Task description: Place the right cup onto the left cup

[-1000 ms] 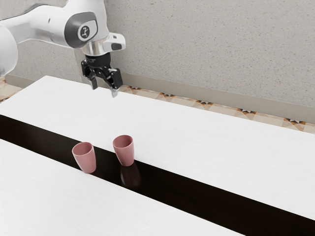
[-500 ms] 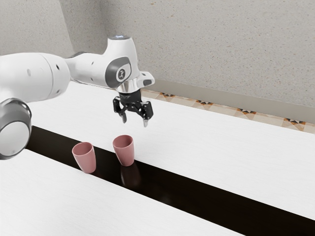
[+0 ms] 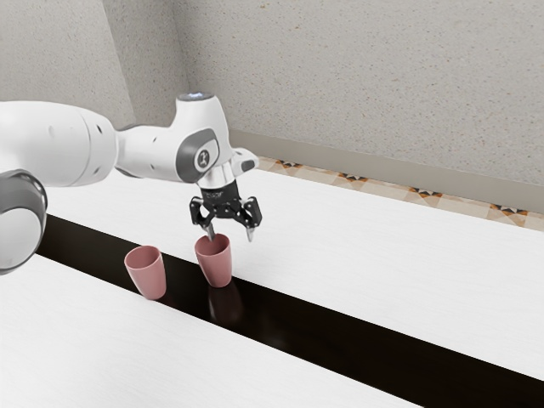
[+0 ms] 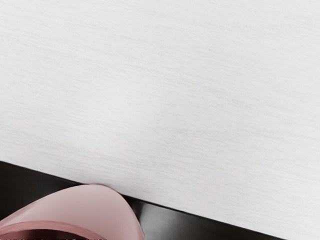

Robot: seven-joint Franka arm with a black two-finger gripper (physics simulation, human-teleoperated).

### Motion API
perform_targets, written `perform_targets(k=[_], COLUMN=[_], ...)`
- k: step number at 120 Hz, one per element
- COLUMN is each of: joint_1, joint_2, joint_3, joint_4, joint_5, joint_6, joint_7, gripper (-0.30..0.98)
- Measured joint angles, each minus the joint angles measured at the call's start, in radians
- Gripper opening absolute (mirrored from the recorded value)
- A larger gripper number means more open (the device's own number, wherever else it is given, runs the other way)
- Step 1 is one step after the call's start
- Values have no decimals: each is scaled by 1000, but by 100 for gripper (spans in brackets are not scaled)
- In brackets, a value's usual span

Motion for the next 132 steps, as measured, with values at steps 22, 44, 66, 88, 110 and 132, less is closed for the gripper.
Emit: perform_targets(k=[22,44,66,88,110,132], joint_1=[-3,-4,3,-1,-4,-5], joint_2=[-4,-4,-5,-12,-8,-3], joint_3=[-1,-1,2,2,2,2], joint_4=[-31,-48,-82,-81,-88,-95], joint_5=[-1,-1,-3,1,5,9], joint_6=[10,21,34,42,45,46], joint_7=[-30,-54,-76,-92,-104,-116], gripper=[67,57,32,7,-4,-8])
